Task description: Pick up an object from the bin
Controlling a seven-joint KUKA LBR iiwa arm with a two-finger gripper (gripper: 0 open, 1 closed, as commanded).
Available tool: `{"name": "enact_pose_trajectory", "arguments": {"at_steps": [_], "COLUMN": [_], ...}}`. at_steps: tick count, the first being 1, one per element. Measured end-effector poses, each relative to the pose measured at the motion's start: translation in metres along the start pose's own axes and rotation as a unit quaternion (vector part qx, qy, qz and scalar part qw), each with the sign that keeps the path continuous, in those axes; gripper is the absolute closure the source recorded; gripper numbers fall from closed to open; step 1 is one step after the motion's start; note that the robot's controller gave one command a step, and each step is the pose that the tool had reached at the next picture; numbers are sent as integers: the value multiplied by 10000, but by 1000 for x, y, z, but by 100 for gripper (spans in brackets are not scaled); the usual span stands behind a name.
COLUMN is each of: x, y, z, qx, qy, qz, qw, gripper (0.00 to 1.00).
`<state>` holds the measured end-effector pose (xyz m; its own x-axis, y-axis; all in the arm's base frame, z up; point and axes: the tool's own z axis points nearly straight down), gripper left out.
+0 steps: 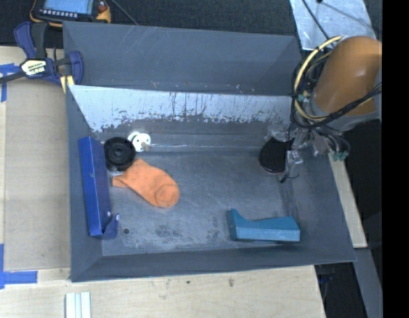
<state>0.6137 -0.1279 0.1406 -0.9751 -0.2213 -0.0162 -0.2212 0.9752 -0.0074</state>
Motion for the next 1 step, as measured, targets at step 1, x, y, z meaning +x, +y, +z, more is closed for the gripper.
{"name": "enact_pose_trajectory", "arguments": {"at_steps": [1], "x": [14], "y": [6], "z": [8], "qx": [-55], "qy": [107], "qz": [19], "qw": [9999], "gripper": [100]}}
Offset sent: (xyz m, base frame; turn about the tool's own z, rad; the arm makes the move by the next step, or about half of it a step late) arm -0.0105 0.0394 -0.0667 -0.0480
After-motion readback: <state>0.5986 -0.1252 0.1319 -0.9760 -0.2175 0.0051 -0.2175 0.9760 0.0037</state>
